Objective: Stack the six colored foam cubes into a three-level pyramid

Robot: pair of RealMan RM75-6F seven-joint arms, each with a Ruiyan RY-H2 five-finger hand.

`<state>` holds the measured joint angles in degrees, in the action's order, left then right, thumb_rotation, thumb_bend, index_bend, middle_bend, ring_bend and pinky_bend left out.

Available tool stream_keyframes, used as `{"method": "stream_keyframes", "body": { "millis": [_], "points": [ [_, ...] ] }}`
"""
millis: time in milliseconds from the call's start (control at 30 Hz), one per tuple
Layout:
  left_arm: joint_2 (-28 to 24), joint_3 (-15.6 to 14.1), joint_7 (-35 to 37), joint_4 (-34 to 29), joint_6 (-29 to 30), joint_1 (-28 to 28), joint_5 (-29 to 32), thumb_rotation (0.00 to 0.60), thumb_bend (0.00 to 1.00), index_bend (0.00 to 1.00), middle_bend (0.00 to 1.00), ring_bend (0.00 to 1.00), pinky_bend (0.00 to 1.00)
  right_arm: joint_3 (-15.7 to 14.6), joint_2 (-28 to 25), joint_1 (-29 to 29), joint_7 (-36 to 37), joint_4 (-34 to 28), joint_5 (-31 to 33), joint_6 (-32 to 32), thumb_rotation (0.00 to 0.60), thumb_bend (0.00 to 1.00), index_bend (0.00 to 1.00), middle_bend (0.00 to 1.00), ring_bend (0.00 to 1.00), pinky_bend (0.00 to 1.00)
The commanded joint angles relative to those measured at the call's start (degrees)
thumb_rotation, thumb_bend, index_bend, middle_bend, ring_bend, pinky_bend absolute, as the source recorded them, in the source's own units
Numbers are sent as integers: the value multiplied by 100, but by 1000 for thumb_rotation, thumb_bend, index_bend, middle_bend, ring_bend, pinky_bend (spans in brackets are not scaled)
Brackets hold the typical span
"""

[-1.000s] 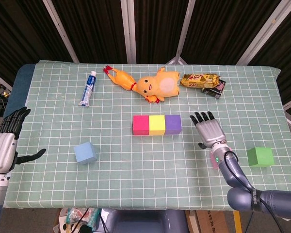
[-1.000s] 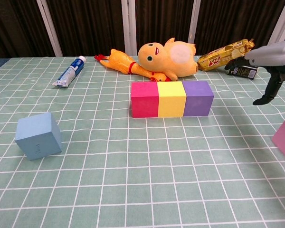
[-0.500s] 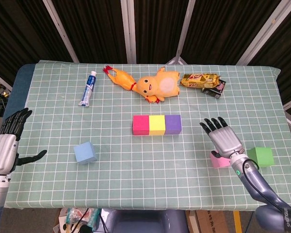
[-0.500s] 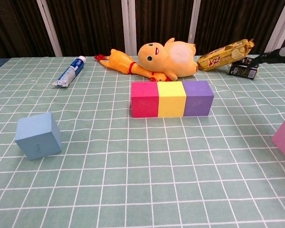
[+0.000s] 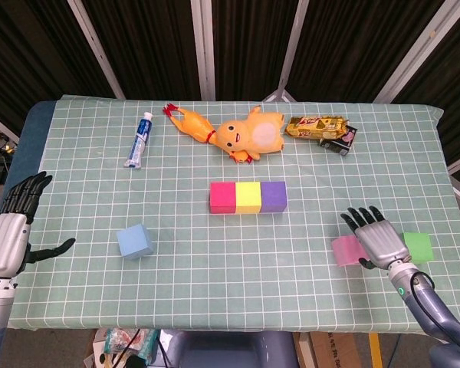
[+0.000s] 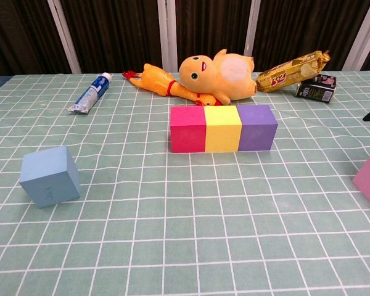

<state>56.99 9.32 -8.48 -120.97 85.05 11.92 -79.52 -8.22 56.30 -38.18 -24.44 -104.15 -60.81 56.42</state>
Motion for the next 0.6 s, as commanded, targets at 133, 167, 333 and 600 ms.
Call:
{"method": "stream_keyframes", "body": {
  "millis": [133, 167, 333, 600],
  "points": [
    [-3, -4, 3, -4, 12, -8, -24, 600, 109, 0, 18, 0, 18, -2, 67, 170, 20, 111, -104, 8, 600, 273, 0, 0, 0, 0],
    [-2, -3, 3, -3, 13, -8, -27, 600, 109, 0, 18, 0, 18, 1, 67, 185, 18, 111, -114, 8, 600, 273, 0, 0, 0, 0],
    [10, -18, -6, 11, -8, -4, -35, 600, 109, 0, 18, 0, 18, 25, 104, 269, 11, 139, -138, -15, 600, 274, 0, 0, 0, 0],
    [6, -14, 2, 11, 0, -11, -29, 600, 109, 0, 18, 0, 18, 84, 527, 372, -142, 544, 60, -170, 600, 273, 0, 0, 0, 0]
  ]
}}
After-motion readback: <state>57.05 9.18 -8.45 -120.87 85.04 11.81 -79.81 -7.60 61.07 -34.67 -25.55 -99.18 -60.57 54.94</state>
